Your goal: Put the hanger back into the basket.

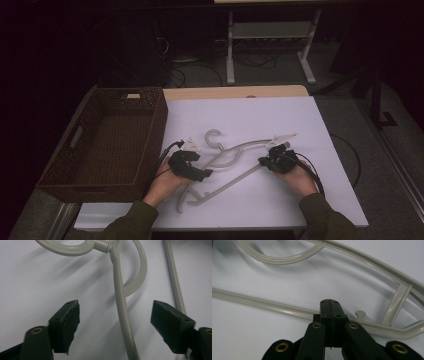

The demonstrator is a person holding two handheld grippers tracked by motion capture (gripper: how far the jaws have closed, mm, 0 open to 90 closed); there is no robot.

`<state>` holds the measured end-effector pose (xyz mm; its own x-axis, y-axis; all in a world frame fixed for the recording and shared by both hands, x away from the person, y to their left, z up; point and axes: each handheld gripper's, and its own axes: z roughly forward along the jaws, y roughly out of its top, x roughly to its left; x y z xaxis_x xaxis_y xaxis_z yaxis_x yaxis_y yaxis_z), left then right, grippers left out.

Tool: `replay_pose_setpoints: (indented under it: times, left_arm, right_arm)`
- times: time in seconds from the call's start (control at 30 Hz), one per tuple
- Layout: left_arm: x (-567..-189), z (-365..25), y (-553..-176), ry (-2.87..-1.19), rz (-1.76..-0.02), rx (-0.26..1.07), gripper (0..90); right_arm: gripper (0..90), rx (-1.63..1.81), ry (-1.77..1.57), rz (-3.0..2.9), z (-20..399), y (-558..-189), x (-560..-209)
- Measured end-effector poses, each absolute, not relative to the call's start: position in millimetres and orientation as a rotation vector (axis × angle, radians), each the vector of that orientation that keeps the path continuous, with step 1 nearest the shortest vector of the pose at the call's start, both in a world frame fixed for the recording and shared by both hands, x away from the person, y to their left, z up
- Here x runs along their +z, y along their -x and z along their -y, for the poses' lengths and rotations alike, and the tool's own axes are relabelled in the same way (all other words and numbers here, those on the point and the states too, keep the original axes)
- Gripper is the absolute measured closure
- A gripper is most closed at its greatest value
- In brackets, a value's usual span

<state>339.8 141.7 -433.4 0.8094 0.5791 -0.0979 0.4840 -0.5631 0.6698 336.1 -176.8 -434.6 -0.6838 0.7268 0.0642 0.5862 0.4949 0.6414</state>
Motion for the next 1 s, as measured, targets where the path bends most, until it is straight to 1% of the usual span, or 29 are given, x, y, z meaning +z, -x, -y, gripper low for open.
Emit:
replay_pose_setpoints:
  times: [0.07,0.1,0.17,0.27,0.53,0.77,1.0]
  left_arm:
    - [-434,-139,-340,-2.266,-0.786,0.166,34.1]
    - [-434,-137,-342,-2.273,-0.773,0.174,39.4]
    - [-433,-133,-343,-2.276,-0.771,0.178,46.4]
    - [-433,-130,-344,-2.299,-0.764,0.168,53.1]
    - [-436,-126,-343,-2.344,-0.745,0.151,63.9]
    - [-435,-127,-343,-2.353,-0.74,0.142,76.6]
    - [-434,-127,-344,-2.338,-0.768,0.13,78.6]
  right_arm:
    - [89.7,0.958,-1.126,-2.524,177,-336,-434]
    - [89.7,0.959,-1.128,-2.524,177,-336,-434]
    - [89.7,0.959,-1.13,-2.524,177,-336,-434]
    - [89.7,0.96,-1.13,-2.524,177,-336,-434]
    - [89.7,0.959,-1.129,-2.524,177,-336,-434]
    - [89.7,0.963,-1.126,-2.526,178,-336,-434]
    - [89.7,0.962,-1.115,-2.526,178,-336,-434]
